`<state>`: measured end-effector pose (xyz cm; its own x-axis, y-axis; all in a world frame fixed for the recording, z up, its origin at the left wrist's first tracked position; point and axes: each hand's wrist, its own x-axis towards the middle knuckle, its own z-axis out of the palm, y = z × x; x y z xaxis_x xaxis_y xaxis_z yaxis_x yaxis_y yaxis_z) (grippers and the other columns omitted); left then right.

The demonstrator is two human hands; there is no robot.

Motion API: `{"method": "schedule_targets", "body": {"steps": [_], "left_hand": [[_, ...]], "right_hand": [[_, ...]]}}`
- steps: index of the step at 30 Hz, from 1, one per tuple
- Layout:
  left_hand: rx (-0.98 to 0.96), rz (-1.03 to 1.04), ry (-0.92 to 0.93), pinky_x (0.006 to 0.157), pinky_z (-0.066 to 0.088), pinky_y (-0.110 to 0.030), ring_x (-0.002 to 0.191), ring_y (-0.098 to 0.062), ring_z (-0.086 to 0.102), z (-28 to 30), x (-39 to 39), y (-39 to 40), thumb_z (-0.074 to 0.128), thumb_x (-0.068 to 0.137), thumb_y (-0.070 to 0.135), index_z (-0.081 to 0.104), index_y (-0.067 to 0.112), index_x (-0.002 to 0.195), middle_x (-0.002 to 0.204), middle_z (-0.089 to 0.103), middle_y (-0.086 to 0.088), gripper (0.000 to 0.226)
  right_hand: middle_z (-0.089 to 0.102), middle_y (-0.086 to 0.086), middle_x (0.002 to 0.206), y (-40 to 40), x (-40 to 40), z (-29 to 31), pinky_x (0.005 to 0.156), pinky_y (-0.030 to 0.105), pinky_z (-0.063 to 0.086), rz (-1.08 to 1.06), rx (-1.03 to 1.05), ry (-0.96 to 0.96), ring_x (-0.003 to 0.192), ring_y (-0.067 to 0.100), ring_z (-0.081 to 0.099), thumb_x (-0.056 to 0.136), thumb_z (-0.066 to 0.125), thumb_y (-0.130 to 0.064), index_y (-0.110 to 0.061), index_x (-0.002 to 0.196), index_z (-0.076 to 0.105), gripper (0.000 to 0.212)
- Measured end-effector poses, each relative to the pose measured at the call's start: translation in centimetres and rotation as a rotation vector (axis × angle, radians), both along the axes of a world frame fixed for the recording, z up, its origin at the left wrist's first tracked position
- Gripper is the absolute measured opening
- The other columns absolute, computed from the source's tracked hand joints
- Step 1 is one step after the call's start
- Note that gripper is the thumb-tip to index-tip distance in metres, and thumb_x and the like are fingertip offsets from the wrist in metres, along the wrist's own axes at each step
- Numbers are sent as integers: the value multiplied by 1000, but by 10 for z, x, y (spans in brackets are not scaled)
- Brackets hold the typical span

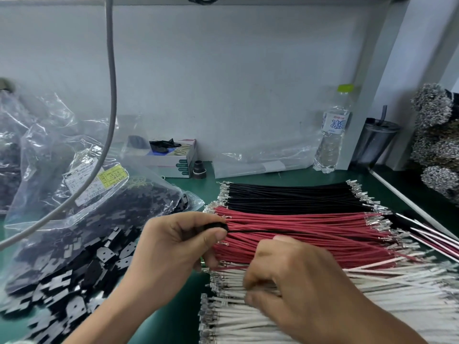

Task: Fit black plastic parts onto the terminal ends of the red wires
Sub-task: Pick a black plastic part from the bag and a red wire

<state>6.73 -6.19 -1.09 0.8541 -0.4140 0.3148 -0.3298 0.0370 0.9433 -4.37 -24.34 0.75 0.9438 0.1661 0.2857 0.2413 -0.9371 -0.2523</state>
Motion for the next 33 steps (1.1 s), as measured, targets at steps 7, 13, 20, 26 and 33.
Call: {"method": "schedule_targets", "body": {"steps": [7,13,20,26,33], "left_hand": [[-26,-42,79,46,53,-24,49,-22,65,1,2,0,81,67,13,84,19,89,64,72,-20,22],[-38,-31,96,45,52,-23,51,-20,68,8,2,5,82,63,19,84,17,88,68,74,-17,25],[-24,-117,109,46,52,-25,54,-23,67,10,-2,4,84,67,18,84,15,91,71,74,-19,25],[-3,-134,90,49,53,-25,57,-24,69,12,-4,6,83,70,18,84,18,92,75,75,-17,23],[-11,-122,103,48,53,-25,55,-23,68,14,-4,7,84,67,20,84,14,92,71,74,-18,25]], "right_hand": [[56,-27,102,-7,3,2,77,21,43,-62,237,43,92,-3,53,95,57,-42,-39,99,55,5],[61,-17,93,-14,2,8,64,20,46,-113,374,-219,86,7,61,92,56,-39,-35,85,63,11],[52,-18,83,-4,5,7,51,20,40,-141,134,-388,62,2,46,99,52,-36,-32,90,65,16],[53,-17,83,-10,5,8,55,20,39,-103,100,-363,64,1,45,100,46,-38,-34,91,62,19],[57,-18,84,-12,6,8,58,20,45,-73,190,-455,72,2,55,96,60,-31,-28,91,71,13]]}}
